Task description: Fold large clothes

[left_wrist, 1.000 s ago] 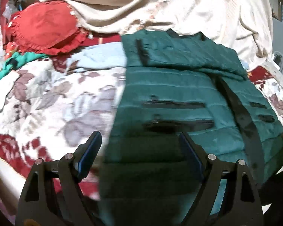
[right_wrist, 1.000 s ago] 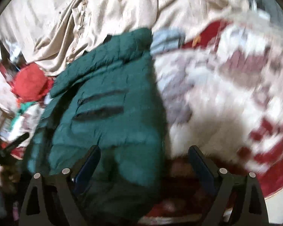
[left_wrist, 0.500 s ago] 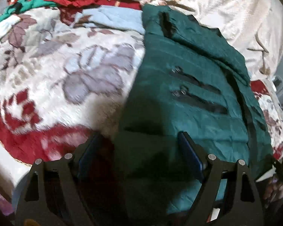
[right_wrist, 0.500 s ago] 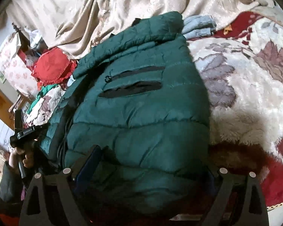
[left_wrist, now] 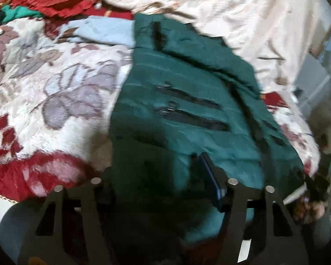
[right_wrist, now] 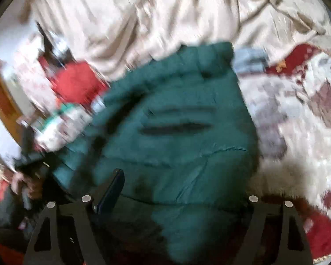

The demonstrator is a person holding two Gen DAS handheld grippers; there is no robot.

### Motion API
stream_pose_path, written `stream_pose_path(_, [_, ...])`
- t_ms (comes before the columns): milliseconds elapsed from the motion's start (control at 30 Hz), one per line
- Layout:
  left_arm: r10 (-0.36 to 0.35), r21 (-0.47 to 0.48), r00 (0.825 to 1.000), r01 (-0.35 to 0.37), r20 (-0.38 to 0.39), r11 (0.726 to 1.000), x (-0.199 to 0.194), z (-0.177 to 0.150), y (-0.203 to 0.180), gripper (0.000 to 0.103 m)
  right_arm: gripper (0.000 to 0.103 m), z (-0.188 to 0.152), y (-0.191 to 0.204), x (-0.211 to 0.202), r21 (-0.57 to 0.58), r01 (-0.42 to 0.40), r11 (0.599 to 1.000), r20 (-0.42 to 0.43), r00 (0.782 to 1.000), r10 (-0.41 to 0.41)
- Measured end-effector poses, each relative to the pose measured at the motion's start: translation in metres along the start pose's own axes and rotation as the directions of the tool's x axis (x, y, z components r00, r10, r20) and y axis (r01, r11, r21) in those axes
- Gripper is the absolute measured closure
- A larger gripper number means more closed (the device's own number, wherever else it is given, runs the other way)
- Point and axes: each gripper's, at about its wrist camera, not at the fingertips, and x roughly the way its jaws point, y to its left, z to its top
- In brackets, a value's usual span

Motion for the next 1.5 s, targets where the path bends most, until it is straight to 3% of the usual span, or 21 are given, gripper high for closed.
stream_pose_path(100, [0.001, -0.012, 1.0, -0.001, 0.008, 1.0, 0.004, 0.004, 0.003, 0.051, 0.026, 0.005, 0.004, -0.007, -0.013, -0.037, 0.999, 0.057, 0.998, 0.038])
stream_pose_path(200, [0.007, 0.014, 1.0, -0.007, 0.004, 1.0, 0.006, 0.001, 0.001, 0.051, 0.026, 0.001, -0.001, 0.008, -0.008, 0.032, 0.999, -0.023, 0.999, -0.032])
stream_pose_path(333, [0.032, 0.004, 0.998, -0.032, -0.057, 0.999, 0.016, -0.004, 0.003, 0.04, 0.027, 0.001, -0.009, 0.009, 0.053, 0.012, 0.999, -0.031, 0.999, -0.011])
stream_pose_path(367, [0.032, 0.005, 0.998, -0.032, -0.057, 0.999, 0.016, -0.004, 0.002, 0.039, 0.039, 0.003, -0.008, 0.005, 0.047, 0.014, 0.999, -0.014, 1.0, -0.014])
stream_pose_path(433, [0.032, 0.006, 0.998, -0.032, -0.054, 0.999, 0.015, -0.006, 0.001, 0.038, 0.051, 0.006, -0.004, -0.005, 0.032, -0.013, 0.999, 0.032, 0.999, 0.012])
stream_pose_path(500, [0.031, 0.014, 0.999, -0.03, -0.038, 0.999, 0.011, -0.007, -0.003, 0.035, 0.058, 0.009, -0.002, -0.015, 0.015, -0.028, 1.0, 0.076, 0.997, 0.026])
stream_pose_path(600, [0.031, 0.053, 0.999, -0.029, -0.038, 0.998, 0.009, -0.008, -0.01, 0.035, 0.073, 0.007, -0.009, -0.002, 0.035, 0.038, 0.999, 0.001, 0.999, -0.038])
stream_pose_path(633, [0.043, 0.057, 0.998, -0.041, -0.036, 0.998, 0.009, -0.008, -0.01, 0.036, 0.076, 0.007, -0.006, -0.001, 0.035, 0.043, 0.998, -0.005, 0.999, -0.043])
stream_pose_path(800, [0.126, 0.082, 0.992, -0.125, -0.006, 0.989, 0.007, -0.011, -0.013, 0.063, 0.084, 0.009, 0.01, -0.006, -0.048, 0.103, 0.994, 0.023, 0.995, -0.102])
stream_pose_path(867, [0.127, 0.079, 0.992, -0.127, 0.004, 0.989, 0.005, -0.012, -0.011, 0.081, 0.085, 0.009, 0.013, -0.01, -0.059, 0.118, 0.991, 0.041, 0.992, -0.115])
stream_pose_path(933, [0.108, 0.07, 0.994, -0.109, 0.017, 0.992, -0.002, -0.013, -0.009, 0.089, 0.086, 0.009, 0.016, -0.017, -0.063, 0.127, 0.99, 0.067, 0.99, -0.122])
stream_pose_path(1067, [0.095, 0.078, 0.995, -0.096, 0.024, 0.992, -0.013, -0.019, -0.013, 0.092, 0.087, 0.004, 0.026, -0.03, -0.072, 0.142, 0.987, 0.098, 0.986, -0.134])
stream_pose_path(1333, [0.031, 0.079, 0.998, -0.035, 0.05, 0.996, -0.065, -0.037, -0.011, 0.093, 0.087, -0.011, 0.039, -0.07, -0.048, 0.08, 0.996, 0.109, 0.991, -0.074])
stream_pose_path(1500, [0.041, 0.084, 0.998, -0.045, 0.049, 0.995, -0.073, -0.047, -0.012, 0.093, 0.087, -0.019, 0.042, -0.076, -0.059, 0.087, 0.994, 0.094, 0.992, -0.081])
